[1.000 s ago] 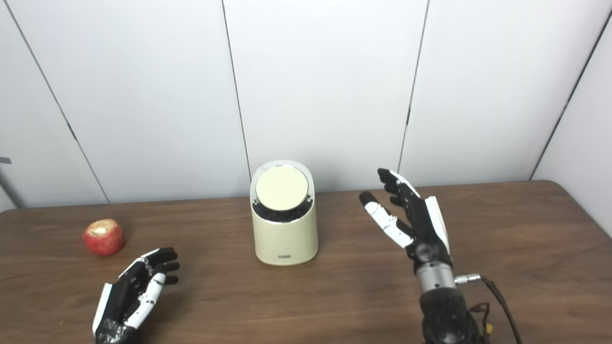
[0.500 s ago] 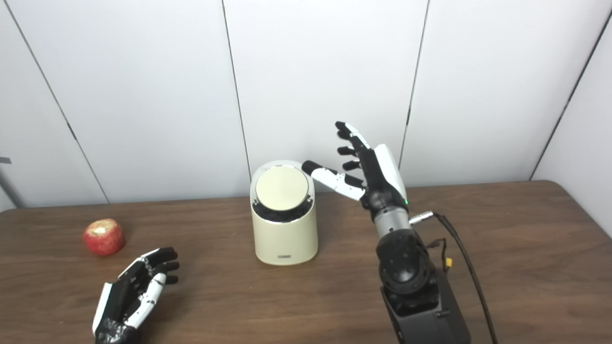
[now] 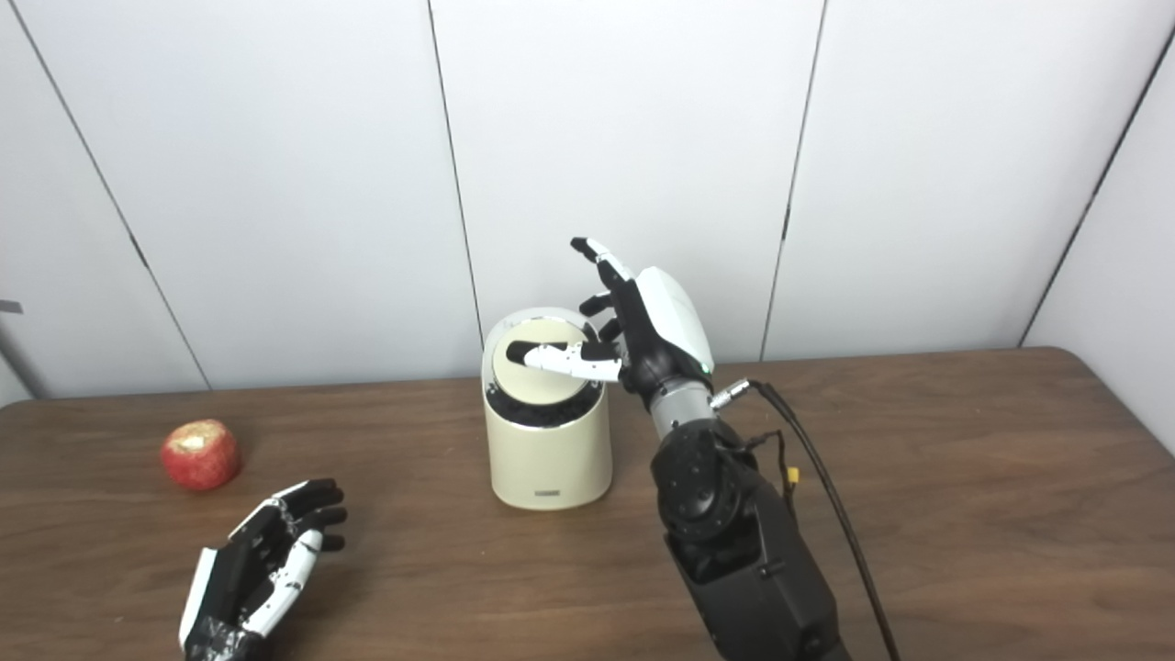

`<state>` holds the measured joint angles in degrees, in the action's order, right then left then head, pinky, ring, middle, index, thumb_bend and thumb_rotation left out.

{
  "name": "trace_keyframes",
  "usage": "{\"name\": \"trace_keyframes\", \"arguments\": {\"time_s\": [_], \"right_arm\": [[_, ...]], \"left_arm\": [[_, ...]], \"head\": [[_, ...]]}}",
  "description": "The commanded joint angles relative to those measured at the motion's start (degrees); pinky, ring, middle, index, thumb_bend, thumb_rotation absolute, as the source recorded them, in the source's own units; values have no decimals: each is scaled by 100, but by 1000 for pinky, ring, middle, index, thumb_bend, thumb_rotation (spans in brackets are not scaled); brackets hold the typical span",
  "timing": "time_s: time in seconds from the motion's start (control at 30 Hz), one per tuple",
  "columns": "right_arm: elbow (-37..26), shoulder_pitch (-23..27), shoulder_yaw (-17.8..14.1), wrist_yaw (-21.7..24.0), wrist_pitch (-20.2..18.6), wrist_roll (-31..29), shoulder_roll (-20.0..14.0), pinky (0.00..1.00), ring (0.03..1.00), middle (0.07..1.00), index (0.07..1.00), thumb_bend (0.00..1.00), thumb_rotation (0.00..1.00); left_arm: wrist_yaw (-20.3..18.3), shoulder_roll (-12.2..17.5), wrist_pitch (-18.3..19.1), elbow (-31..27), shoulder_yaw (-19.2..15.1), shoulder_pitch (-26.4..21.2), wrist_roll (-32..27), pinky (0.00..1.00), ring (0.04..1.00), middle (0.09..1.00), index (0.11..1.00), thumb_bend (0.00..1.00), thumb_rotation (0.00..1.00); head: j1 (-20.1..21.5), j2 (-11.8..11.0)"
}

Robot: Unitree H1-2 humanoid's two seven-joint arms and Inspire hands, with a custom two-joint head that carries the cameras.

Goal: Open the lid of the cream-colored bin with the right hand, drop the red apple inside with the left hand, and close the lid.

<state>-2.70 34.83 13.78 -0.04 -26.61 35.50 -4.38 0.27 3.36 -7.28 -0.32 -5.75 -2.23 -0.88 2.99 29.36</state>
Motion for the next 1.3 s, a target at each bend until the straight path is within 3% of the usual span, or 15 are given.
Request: {"name": "trace_keyframes", "arguments": {"time_s": [0.0,0.13,0.27,0.4,0.63,0.9,1.0,1.07,1.27], "right_arm": [[-41,338,-20,0,-19,156,58,584,749,891,898,778,425],[114,357,-28,-21,-1,229,103,494,663,896,896,773,409],[256,374,-27,-76,35,267,117,540,715,900,890,775,389],[390,376,-35,-125,86,266,92,510,687,908,888,737,326],[579,382,-58,-186,179,268,16,667,819,908,886,695,262],[686,416,-62,-202,189,275,-60,558,734,910,892,798,180],[647,404,-63,-175,160,286,-66,581,757,910,893,840,95],[640,396,-57,-172,173,293,-76,544,729,910,893,845,35],[639,355,-40,-191,212,320,-96,471,664,907,897,815,0]], "left_arm": [[49,-16,-39,-104,36,-7,47,627,712,738,723,219,301],[38,-7,-103,-72,49,7,68,626,712,739,725,222,309],[42,-14,-31,-136,59,29,75,629,714,742,728,229,334],[58,-29,-49,-138,58,33,71,619,707,739,725,225,320],[70,-48,-20,-165,64,49,94,620,705,737,725,227,320],[84,-77,-26,-204,79,55,152,613,702,734,722,233,335],[93,-75,-13,-219,90,65,167,617,698,735,725,234,340],[92,-68,-7,-223,96,68,160,619,698,735,725,238,358],[105,-69,-24,-223,117,51,136,609,697,732,721,235,342]], "head": [[-2,1],[-12,12],[-17,24],[-26,34],[-43,37],[-60,82],[-70,93],[-70,100],[-71,103]]}}
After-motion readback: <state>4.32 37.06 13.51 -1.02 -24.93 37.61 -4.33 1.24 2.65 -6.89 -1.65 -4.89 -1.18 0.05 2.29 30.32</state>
